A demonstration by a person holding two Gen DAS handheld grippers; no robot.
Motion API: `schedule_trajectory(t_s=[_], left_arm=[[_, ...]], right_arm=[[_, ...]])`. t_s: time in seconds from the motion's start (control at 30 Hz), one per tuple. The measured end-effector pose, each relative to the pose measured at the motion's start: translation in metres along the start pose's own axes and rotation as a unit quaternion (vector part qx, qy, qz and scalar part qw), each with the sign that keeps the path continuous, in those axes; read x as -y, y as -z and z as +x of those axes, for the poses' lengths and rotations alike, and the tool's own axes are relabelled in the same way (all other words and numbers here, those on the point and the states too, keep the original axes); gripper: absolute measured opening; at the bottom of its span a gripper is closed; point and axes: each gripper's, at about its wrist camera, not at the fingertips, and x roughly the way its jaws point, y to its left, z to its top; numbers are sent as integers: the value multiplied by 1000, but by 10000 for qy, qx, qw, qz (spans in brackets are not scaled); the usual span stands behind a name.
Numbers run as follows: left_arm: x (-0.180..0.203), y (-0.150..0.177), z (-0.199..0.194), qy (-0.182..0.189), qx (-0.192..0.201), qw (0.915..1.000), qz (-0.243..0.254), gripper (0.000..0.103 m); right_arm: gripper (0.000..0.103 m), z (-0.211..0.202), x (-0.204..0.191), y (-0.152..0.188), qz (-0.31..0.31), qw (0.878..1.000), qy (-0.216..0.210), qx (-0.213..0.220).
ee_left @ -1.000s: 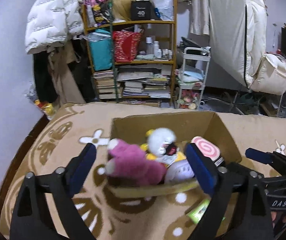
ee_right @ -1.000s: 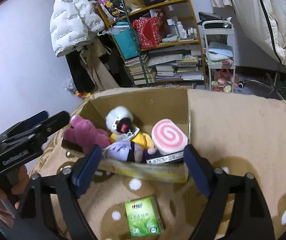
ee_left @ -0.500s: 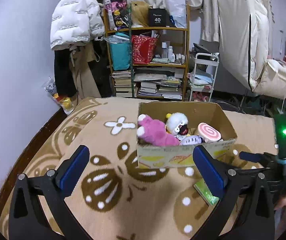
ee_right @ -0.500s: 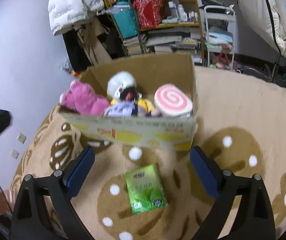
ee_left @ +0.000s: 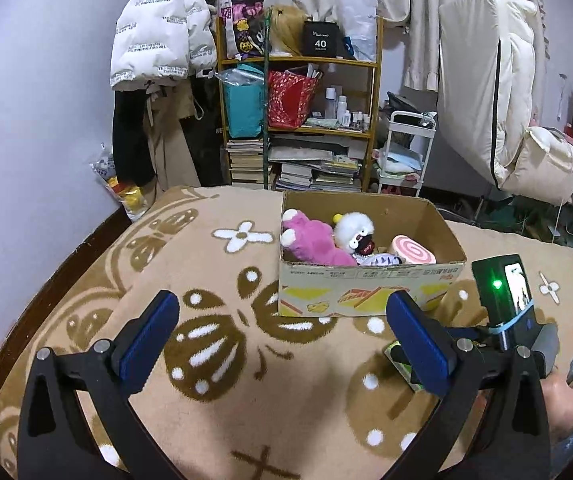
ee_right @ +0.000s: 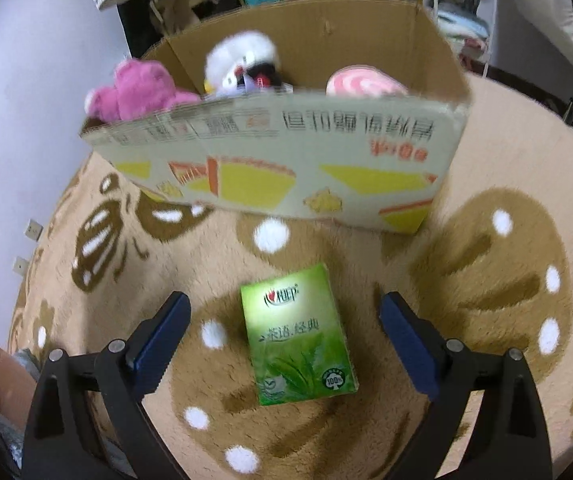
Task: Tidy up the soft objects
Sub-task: 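Lower the right gripper and grasp the small green tea-print box, then lift the green box over the cardboard box and release it inside with the right gripper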
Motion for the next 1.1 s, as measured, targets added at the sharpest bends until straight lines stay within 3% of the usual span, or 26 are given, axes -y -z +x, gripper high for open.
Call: schedule_trajectory(t_s=[0.1,0.17,0.2,0.23,0.47,0.6,0.73,0.93,1.1], left_arm=[[-2,2,7,-43,-81,10000,-13,102],[-2,3,11,-24,-123,9999,52,102],[-2,3,12,-11,-129,9999,71,102],[-3,4,13,-7,-137,9999,67,102],[-3,4,12,-77,-38,9999,122,102],[2,4,9,-157,70,9996,214,102],[6,6,7,-178,178,9995,199,102],[19,10,6,-205,278,9987,386,102],[21,12,7,-172,259,9989,355,102]], right_arm=[[91,13,0,3,-36,9995,42,-307],[77,21,-1,6,-132,9986,126,-496],[62,24,-2,7,-227,9979,266,-546],[61,24,-2,7,-284,9976,354,-526],[60,-21,-9,0,-404,9982,-118,429],[60,-67,-19,-3,-632,9877,-260,1405],[60,-96,-28,-17,-720,9741,-139,2138],[60,-91,-21,-55,-578,9715,120,2294],[61,-75,-6,-76,-432,9746,383,2162]])
